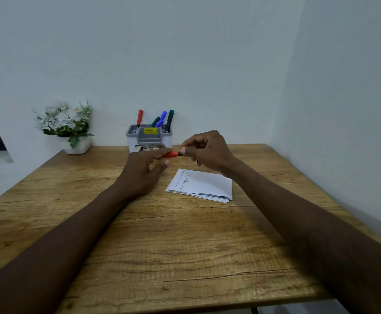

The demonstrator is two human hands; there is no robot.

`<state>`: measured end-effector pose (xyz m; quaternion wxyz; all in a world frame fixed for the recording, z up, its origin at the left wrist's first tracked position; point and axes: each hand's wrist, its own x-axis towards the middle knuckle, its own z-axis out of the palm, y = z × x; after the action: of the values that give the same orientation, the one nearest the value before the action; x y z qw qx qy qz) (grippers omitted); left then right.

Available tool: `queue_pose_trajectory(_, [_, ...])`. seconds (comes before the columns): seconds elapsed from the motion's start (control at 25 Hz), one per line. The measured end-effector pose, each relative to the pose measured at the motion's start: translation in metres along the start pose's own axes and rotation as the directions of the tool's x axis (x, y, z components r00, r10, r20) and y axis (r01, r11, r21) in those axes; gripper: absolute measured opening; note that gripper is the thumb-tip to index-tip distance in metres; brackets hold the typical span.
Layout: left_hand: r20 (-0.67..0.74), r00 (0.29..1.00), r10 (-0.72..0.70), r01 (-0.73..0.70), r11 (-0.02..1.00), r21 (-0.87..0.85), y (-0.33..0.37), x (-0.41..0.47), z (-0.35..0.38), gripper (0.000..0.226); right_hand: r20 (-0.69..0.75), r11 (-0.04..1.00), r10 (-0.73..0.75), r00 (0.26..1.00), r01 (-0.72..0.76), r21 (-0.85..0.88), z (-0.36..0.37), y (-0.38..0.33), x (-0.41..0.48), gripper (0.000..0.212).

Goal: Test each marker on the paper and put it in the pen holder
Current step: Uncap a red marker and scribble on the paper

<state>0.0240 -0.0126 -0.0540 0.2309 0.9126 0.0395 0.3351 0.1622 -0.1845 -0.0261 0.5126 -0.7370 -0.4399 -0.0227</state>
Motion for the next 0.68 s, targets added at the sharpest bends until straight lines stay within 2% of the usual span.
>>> queue_pose_trajectory(0.12, [-0.051,0.998,-0.032,0.032,0.999,0.005,-0.004,0.003,-0.001,0.035,0.068,0.922,0.146,0.987,-0.160,0.352,0.008,-0.002,0.000,0.015])
queue_pose_trajectory(0.24, [-0.081,0.996,-0.045,0.044,0.999,-0.013,-0.004,0.004,0.000,0.030,0.129,0.745,0.237,0.963,-0.266,0.611,0.016,-0.004,-0.001,0.025])
queue_pose_trajectory(0.32, [-0.093,0.996,-0.014,0.010,0.999,-0.042,-0.001,0.003,0.000,0.021,0.145,0.633,0.291,0.946,-0.304,0.712,0.020,-0.009,0.001,0.032])
queue_pose_trajectory(0.36, [-0.084,0.996,0.011,-0.016,0.998,-0.063,0.001,0.002,0.002,0.019,0.152,0.638,0.314,0.937,-0.326,0.697,0.021,-0.012,0.001,0.035])
queue_pose_trajectory(0.4, [-0.060,0.997,0.040,-0.044,0.996,-0.077,0.004,0.002,0.003,0.018,0.161,0.706,0.324,0.932,-0.352,0.615,0.023,-0.014,0.001,0.039])
queue_pose_trajectory(0.48, [0.023,0.995,0.102,-0.100,0.994,-0.053,0.008,0.000,0.005,0.018,0.214,0.857,0.331,0.919,-0.388,0.341,0.026,-0.017,-0.001,0.051])
queue_pose_trajectory(0.52, [0.056,0.991,0.124,-0.122,0.992,-0.029,0.009,-0.001,0.005,0.020,0.245,0.882,0.342,0.907,-0.400,0.250,0.028,-0.017,-0.001,0.056])
queue_pose_trajectory(0.6, [0.084,0.988,0.132,-0.133,0.991,-0.001,0.009,0.001,0.004,0.026,0.296,0.864,0.374,0.879,-0.446,0.233,0.028,-0.016,0.002,0.060])
queue_pose_trajectory(0.68, [0.116,0.987,0.107,-0.107,0.994,-0.010,0.007,0.003,0.001,0.031,0.360,0.840,0.373,0.856,-0.476,0.262,0.023,-0.016,0.006,0.055])
